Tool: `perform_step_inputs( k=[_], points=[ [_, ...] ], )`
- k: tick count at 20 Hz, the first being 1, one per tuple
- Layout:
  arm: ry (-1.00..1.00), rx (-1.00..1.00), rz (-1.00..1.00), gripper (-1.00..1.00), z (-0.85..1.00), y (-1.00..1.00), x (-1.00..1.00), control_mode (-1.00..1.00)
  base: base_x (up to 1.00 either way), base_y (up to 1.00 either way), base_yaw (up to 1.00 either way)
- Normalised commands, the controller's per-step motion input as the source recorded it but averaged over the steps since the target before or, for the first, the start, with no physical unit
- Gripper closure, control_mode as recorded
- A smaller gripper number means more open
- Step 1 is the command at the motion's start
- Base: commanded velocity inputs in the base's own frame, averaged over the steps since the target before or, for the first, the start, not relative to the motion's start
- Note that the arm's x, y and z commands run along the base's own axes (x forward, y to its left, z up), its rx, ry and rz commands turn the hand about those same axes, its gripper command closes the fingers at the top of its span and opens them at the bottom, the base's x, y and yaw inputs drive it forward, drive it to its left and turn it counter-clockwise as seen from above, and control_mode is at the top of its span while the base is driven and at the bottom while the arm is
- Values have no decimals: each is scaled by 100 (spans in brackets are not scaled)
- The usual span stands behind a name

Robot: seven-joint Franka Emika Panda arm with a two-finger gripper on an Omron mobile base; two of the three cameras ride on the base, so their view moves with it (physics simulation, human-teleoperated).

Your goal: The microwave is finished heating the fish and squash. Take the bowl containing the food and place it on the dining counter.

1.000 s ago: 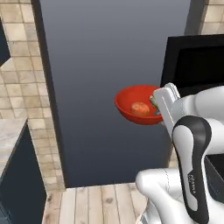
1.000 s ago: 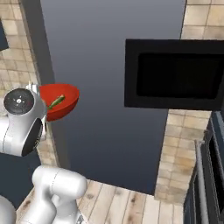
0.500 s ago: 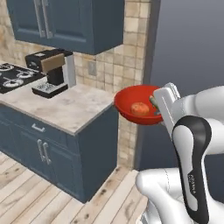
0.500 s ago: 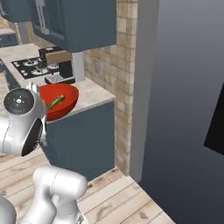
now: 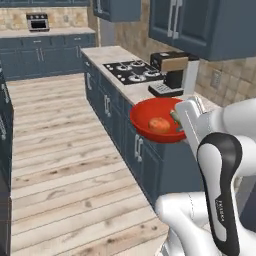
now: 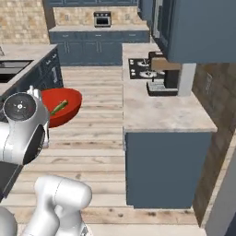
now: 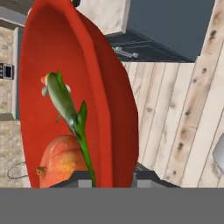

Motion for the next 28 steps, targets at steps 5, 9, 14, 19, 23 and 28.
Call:
perform_step_inputs(
  k=[5, 9, 14, 19, 23, 28],
  points=[
    [0, 0, 0, 100, 0, 0, 0, 100, 1, 8, 75],
    [0, 0, 0, 100, 0, 0, 0, 100, 11, 13, 61],
    [0, 0, 0, 100, 0, 0, 0, 100, 5, 1, 32],
    [0, 0, 0, 100, 0, 0, 0, 100, 17, 33, 33],
    [0, 0, 0, 100, 0, 0, 0, 100, 36, 99, 27],
    [0, 0, 0, 100, 0, 0, 0, 100, 87, 100, 17]
  ],
)
